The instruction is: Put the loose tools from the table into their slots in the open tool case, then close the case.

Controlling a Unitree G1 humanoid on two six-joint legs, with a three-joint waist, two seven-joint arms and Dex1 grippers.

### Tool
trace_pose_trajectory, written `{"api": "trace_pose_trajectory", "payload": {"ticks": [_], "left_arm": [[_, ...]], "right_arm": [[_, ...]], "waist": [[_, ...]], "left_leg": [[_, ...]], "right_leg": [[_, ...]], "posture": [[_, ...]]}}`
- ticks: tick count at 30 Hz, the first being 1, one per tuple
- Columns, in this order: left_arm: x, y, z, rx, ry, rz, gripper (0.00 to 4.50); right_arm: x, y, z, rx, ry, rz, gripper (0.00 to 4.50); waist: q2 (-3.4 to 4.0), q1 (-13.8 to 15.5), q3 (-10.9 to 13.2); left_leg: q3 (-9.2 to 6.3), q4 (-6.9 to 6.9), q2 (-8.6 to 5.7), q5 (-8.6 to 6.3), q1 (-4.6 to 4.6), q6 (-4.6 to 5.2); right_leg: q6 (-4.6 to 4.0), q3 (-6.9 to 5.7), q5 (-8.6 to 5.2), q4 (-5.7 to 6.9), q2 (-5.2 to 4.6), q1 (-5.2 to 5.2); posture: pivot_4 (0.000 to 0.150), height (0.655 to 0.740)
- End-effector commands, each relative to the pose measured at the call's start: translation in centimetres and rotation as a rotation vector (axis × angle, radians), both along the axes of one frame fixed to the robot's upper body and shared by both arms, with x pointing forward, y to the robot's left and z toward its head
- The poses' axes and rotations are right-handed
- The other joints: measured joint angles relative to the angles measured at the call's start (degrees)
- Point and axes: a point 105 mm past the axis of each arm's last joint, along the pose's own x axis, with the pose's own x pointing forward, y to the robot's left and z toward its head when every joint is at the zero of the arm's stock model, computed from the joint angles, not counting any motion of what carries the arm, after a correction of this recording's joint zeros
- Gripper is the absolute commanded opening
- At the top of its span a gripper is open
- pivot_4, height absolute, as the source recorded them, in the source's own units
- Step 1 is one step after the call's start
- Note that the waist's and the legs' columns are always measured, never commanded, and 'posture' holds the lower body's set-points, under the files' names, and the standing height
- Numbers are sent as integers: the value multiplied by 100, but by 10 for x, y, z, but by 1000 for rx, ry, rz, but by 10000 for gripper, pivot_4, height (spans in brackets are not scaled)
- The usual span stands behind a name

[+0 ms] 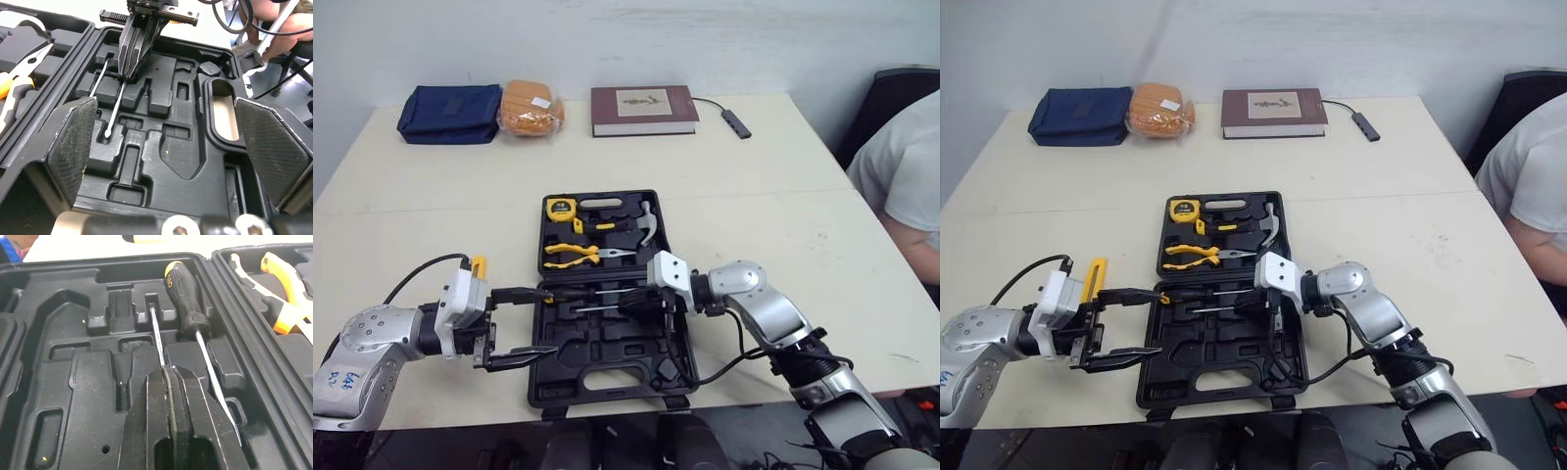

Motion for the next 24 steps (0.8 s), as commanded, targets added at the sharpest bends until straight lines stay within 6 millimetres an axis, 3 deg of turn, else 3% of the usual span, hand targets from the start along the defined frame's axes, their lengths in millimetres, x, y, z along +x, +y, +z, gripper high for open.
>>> {"api": "trace_pose_trajectory", "payload": {"ticks": [1,3,6,13,16,21,22,24], "left_arm": [[0,1,4,-15,-20,15,45000],[2,7,9,-39,-51,72,45000],[4,29,11,-48,-82,190,45000],[-4,84,9,-47,-101,438,45000],[-23,126,3,-46,-83,610,45000],[-37,185,4,-77,-134,875,45000],[-41,202,6,-114,-147,968,45000],[-46,221,7,-159,-162,1067,45000]], "right_arm": [[-4,-5,31,140,-90,16,461],[-18,-18,52,218,-84,58,461],[-32,-47,67,205,-111,40,9578],[-36,-108,88,183,-275,-156,43054],[-39,-165,92,109,-390,-294,44591],[-47,-229,91,30,-442,-540,44591],[-48,-257,89,-9,-474,-644,44591],[-53,-288,86,-61,-512,-756,44591]], "waist": [[-1,2,7],[2,5,13],[1,14,14],[-6,4,19],[-6,13,20],[-18,79,27],[-18,88,27],[-19,135,28]], "left_leg": [[1,0,0,0,-14,1],[2,3,-2,1,-27,8],[-1,12,-2,17,-88,49],[3,9,-3,7,-91,60],[4,7,-1,-3,-88,41],[5,11,-2,-4,-87,57],[6,12,-2,-14,-85,41],[6,14,-3,-22,-81,55]], "right_leg": [[0,-1,0,-1,1,-10],[2,-5,1,0,1,-17],[10,-14,5,8,1,-62],[14,-36,7,-36,0,-57],[16,-33,8,-35,0,-57],[16,-39,9,-44,0,-53],[19,-36,10,-43,-2,-53],[22,-32,15,-43,-6,-49]], "posture": [[1500,7400],[1500,7400],[1500,7400],[1500,7400],[1500,7400],[1500,7400],[1500,7400],[1500,7400]]}}
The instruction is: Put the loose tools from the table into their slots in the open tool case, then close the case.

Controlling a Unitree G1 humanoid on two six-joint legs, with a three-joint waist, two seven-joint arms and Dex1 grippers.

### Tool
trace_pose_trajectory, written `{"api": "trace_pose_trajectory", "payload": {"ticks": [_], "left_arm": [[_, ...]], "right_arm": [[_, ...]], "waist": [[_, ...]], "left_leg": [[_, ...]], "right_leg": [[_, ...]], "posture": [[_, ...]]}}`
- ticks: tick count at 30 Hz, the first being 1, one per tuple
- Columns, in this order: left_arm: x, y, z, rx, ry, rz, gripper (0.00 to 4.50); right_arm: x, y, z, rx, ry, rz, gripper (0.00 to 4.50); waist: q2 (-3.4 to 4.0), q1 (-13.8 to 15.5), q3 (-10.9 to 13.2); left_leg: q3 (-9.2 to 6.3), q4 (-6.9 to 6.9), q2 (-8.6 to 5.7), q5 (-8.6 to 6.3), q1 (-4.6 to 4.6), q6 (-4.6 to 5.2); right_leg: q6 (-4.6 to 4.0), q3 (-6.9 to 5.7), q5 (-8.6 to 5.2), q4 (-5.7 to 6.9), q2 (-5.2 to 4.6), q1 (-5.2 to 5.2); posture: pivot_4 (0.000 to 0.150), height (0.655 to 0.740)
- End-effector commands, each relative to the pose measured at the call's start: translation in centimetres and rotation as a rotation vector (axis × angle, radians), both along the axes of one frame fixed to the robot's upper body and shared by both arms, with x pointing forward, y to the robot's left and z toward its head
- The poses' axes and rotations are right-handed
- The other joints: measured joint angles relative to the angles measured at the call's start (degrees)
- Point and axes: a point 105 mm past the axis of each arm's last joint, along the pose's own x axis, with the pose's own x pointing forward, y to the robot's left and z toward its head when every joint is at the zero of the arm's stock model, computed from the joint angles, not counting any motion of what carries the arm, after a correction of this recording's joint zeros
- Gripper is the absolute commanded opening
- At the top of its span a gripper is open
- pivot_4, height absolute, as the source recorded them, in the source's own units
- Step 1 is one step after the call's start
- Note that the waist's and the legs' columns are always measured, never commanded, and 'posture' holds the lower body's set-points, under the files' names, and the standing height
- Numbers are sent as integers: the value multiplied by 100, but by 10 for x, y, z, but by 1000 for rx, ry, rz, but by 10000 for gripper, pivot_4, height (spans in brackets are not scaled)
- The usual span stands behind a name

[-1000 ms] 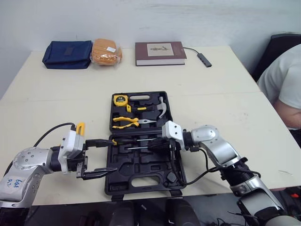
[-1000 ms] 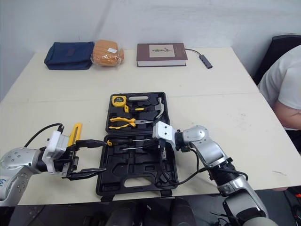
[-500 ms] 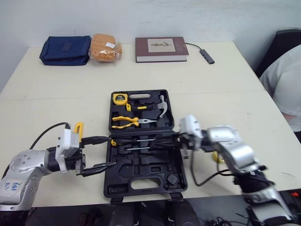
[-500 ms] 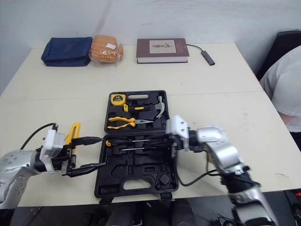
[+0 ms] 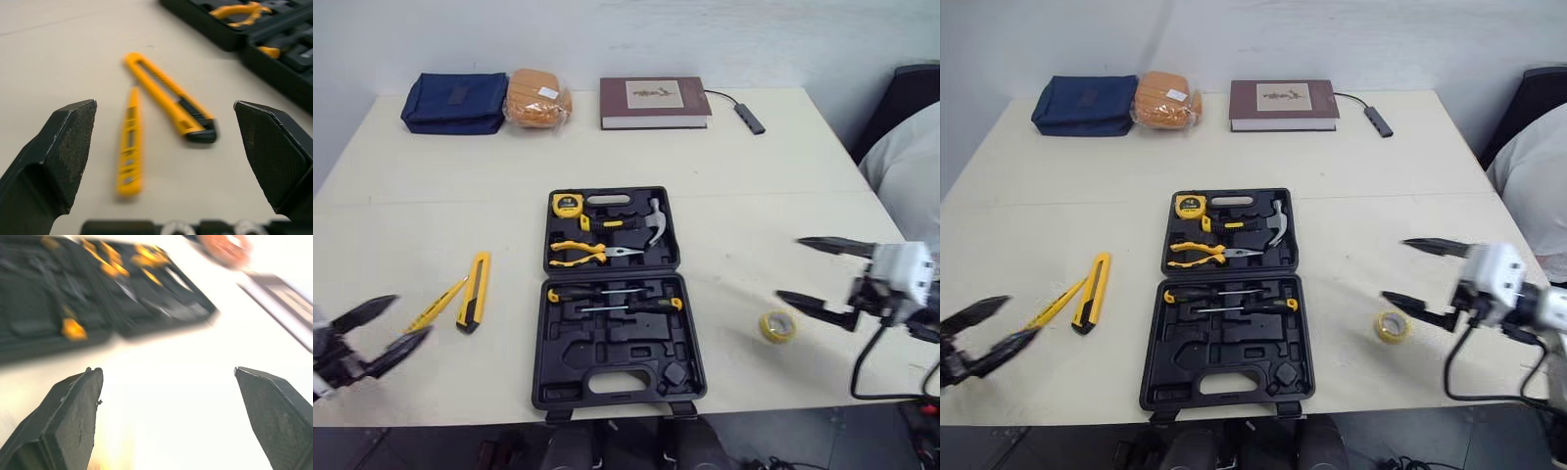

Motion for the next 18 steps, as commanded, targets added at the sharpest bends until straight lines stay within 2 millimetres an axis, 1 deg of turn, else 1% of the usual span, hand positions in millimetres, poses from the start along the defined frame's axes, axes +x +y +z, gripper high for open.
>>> {"api": "trace_pose_trajectory", "payload": {"ticks": [1,2,4,5,6,9,11,13,15,18], "left_arm": [[-13,37,11,-31,-82,192,45000],[-15,40,11,-29,-86,212,45000],[-25,60,7,-11,-82,320,45000],[-29,65,6,-2,-78,349,45000],[-35,74,3,5,-71,397,45000],[-48,90,-1,25,-57,497,45000],[-56,97,-5,28,-45,545,45000],[-60,97,-10,32,-32,552,45000],[-61,95,-12,29,-27,545,45000],[-59,92,-12,23,-29,529,45000]], "right_arm": [[-11,-61,7,-52,-92,-238,44591],[-14,-70,4,-46,-95,-274,44591],[-29,-108,-5,-41,-93,-431,44591],[-34,-118,-8,-44,-93,-471,44591],[-42,-134,-12,-35,-90,-543,44591],[-58,-161,-21,-16,-83,-682,44591],[-67,-174,-26,15,-82,-762,44591],[-72,-180,-31,40,-75,-809,44591],[-74,-181,-34,64,-73,-827,44591],[-71,-175,-36,68,-68,-806,44591]], "waist": [[-2,29,1],[-2,37,1],[-2,40,1],[-2,43,1],[-2,39,1],[2,14,3],[3,-27,3],[3,-80,3],[7,-116,3],[19,-137,-3]], "left_leg": [[1,1,0,-1,0,3],[1,0,0,-1,1,3],[1,-7,0,-2,3,1],[1,-9,0,-2,3,1],[1,-12,0,-2,3,-2],[2,-20,1,-3,3,-16],[2,-19,3,-4,3,-16],[2,-19,4,-10,6,-6],[1,-20,4,-13,7,-1],[3,-19,5,-13,12,-1]], "right_leg": [[0,1,3,-1,-1,-1],[0,4,4,-4,-3,-2],[0,4,4,-10,-5,-2],[-1,4,4,-11,-5,-2],[-2,4,4,-12,-5,-5],[-8,5,0,-18,-5,-8],[-9,6,0,-17,-5,-8],[-9,7,0,-17,-6,-6],[-9,10,0,-15,-7,-6],[-11,17,1,-11,-6,-5]], "posture": [[1500,7400],[1500,7400],[1500,7400],[1500,7400],[1500,7400],[1500,7400],[1500,7400],[1500,7400],[1500,7400],[1500,7400]]}}
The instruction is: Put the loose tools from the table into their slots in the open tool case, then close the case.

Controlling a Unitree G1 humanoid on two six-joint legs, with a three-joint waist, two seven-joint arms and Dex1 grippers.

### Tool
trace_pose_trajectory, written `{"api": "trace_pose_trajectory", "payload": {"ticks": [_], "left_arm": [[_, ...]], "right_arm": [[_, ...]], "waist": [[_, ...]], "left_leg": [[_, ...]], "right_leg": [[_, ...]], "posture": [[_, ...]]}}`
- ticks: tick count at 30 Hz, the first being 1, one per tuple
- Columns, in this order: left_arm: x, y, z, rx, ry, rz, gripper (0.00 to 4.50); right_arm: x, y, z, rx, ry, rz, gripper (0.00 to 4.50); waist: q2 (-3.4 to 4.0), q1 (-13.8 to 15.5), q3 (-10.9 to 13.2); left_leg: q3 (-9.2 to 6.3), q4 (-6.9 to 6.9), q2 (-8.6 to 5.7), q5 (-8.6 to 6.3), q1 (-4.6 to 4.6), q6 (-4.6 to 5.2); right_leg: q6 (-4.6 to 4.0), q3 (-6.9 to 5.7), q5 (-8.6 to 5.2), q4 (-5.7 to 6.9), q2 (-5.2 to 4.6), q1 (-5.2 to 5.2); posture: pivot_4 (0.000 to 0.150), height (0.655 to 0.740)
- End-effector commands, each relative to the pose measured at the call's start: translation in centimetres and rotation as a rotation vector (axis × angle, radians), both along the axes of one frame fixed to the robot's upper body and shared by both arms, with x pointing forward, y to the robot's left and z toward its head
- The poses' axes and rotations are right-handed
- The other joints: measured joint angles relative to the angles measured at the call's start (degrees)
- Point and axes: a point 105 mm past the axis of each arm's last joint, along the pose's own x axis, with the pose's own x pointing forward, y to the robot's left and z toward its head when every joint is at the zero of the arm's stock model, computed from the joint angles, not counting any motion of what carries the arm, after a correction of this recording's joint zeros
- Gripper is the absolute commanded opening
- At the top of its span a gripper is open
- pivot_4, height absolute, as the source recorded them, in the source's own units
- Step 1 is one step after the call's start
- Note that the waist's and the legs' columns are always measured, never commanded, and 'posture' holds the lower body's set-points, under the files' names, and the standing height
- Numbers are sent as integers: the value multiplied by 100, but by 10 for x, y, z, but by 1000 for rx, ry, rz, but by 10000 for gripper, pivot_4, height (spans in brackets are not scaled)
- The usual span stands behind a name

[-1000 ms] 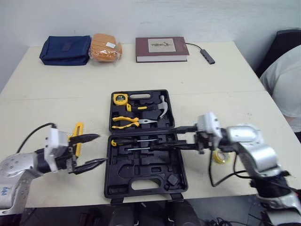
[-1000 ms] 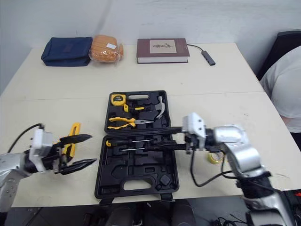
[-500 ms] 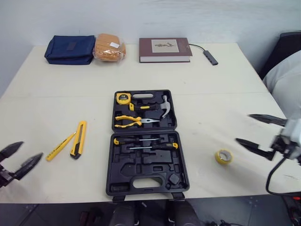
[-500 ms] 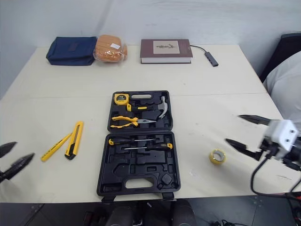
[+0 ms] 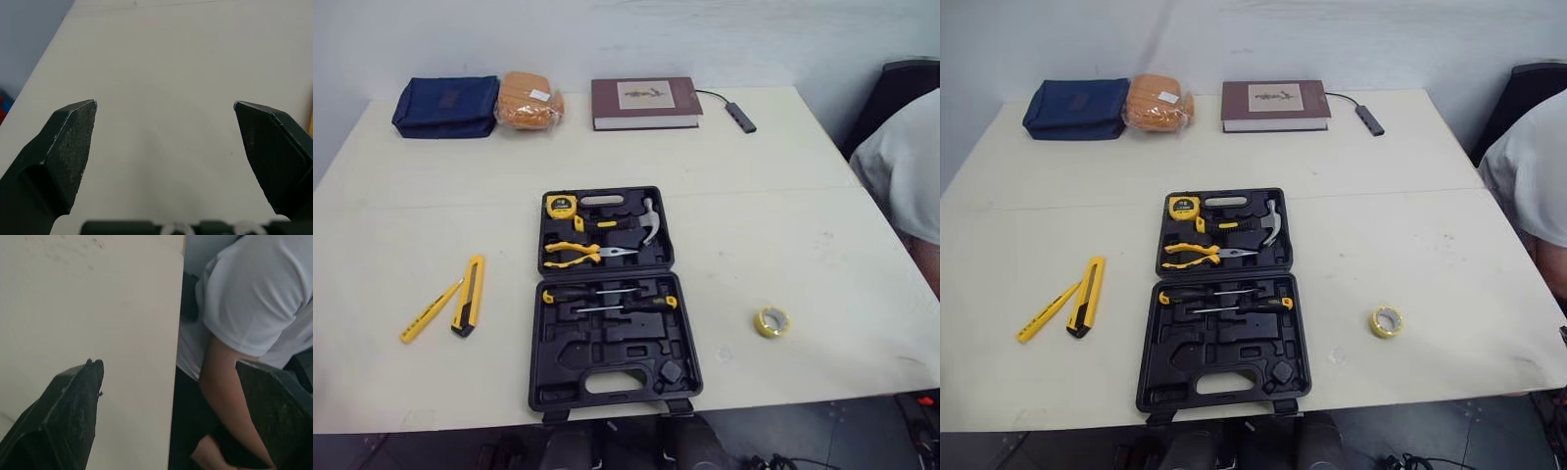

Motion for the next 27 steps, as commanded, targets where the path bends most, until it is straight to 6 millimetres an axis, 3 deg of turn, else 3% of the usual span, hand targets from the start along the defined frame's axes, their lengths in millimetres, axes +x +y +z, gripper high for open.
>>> {"api": "trace_pose_trajectory", "payload": {"ticks": [1,3,5,6,8,14,22,27], "left_arm": [[-1,0,7,18,-24,-7,45000],[2,-2,7,16,-25,-19,45000],[8,-5,9,15,-37,-36,45000],[11,-6,11,15,-43,-46,45000],[17,-14,13,13,-52,-91,45000],[30,-34,17,-3,-54,-200,45000],[71,-93,30,5,12,-493,45000],[96,-107,35,-15,100,-582,45000]], "right_arm": [[3,4,12,-4,-59,11,44591],[5,7,13,-1,-69,19,44591],[10,11,16,-11,-86,29,44591],[12,13,18,-15,-94,33,44591],[15,23,16,-13,-79,81,44591],[25,52,20,19,-83,197,44591],[44,142,55,155,-200,578,44591],[42,195,82,185,-275,775,44591]], "waist": [[4,-1,-2],[31,-28,8],[86,-93,31],[78,-107,35],[70,-65,52],[86,171,63],[96,202,70],[94,213,72]], "left_leg": [[0,0,0,0,1,0],[-20,-8,-2,1,-4,0],[-149,-7,-27,15,4,13],[-257,-21,-83,42,-2,28],[-273,-23,-120,68,3,41],[-261,-2,-121,69,0,30],[-261,-6,-111,67,-4,27],[-259,-6,-109,70,-8,21]], "right_leg": [[0,0,0,0,0,0],[-1,-21,-1,-11,-2,20],[8,-177,0,-73,-19,144],[30,-297,-8,-85,-52,224],[49,-304,-26,-58,-97,208],[47,-264,-23,-42,-104,185],[40,-257,-19,-51,-98,180],[39,-260,-19,-48,-90,176]], "posture": [[1500,7400],[1500,7400],[1500,7400],[1500,7400],[1500,7400],[1500,7400],[1500,7400],[1500,7400]]}}
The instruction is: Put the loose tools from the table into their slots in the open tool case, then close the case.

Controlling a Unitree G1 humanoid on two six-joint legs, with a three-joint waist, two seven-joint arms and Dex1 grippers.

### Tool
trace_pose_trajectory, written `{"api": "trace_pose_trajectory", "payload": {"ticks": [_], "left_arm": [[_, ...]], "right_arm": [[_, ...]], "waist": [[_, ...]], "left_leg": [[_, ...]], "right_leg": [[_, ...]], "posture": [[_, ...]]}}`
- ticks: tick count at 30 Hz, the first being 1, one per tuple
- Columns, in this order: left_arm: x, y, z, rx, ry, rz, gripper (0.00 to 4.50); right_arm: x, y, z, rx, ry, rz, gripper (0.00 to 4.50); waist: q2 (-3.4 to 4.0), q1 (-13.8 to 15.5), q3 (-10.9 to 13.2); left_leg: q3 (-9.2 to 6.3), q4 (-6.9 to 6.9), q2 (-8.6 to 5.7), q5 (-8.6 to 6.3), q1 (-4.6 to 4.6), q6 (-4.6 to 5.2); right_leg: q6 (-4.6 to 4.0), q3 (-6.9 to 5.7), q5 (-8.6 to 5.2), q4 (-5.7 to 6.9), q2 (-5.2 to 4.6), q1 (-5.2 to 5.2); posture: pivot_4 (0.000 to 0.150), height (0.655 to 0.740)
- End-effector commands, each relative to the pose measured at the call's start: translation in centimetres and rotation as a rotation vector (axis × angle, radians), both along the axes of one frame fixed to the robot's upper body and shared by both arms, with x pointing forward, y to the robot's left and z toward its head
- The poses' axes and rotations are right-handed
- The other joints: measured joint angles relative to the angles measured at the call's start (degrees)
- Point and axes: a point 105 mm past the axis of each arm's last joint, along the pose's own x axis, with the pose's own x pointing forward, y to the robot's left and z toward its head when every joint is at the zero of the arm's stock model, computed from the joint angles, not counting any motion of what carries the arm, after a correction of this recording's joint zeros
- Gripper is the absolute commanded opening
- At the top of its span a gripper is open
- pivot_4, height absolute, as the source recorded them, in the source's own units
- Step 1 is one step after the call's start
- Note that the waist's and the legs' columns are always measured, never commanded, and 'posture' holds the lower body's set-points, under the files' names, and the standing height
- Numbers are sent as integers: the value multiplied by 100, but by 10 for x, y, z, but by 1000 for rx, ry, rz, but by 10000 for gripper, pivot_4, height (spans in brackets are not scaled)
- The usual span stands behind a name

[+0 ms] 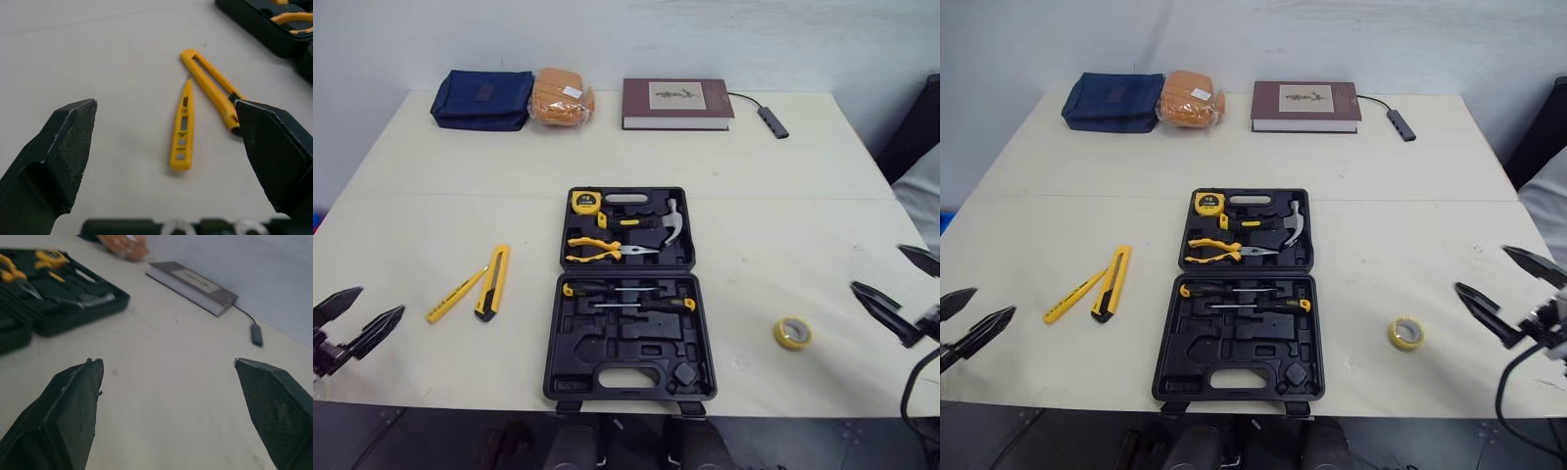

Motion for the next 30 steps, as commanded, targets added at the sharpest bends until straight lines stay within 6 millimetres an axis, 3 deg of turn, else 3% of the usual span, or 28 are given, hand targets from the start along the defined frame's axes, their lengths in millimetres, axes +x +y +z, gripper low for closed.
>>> {"api": "trace_pose_trajectory", "payload": {"ticks": [1,6,10,23,30], "left_arm": [[12,-6,2,23,86,-54,45000],[25,-2,-14,58,229,-45,45000],[35,-10,-26,83,287,-101,45000],[52,-16,-52,160,331,-123,45000],[52,-24,-59,199,358,-193,45000]], "right_arm": [[-7,38,22,5,-66,167,44591],[-13,78,24,-38,-50,361,44591],[-18,116,33,-44,-76,519,44591],[-24,141,21,-72,-27,716,44591],[-19,145,14,-97,-24,702,44591]], "waist": [[0,0,0],[-6,-14,4],[-14,-25,9],[-58,93,28],[-58,119,28]], "left_leg": [[3,0,0,4,-1,-9],[20,1,-5,11,-1,-17],[30,3,-3,15,0,-15],[34,8,-5,18,-2,-20],[36,9,-5,24,-1,-29]], "right_leg": [[0,0,0,-1,1,-1],[3,3,1,0,3,-3],[3,10,1,14,5,-12],[5,12,2,24,1,-18],[4,21,2,42,-4,-30]], "posture": [[1500,7400],[1500,7400],[1500,7400],[1500,7400],[1500,7400]]}}
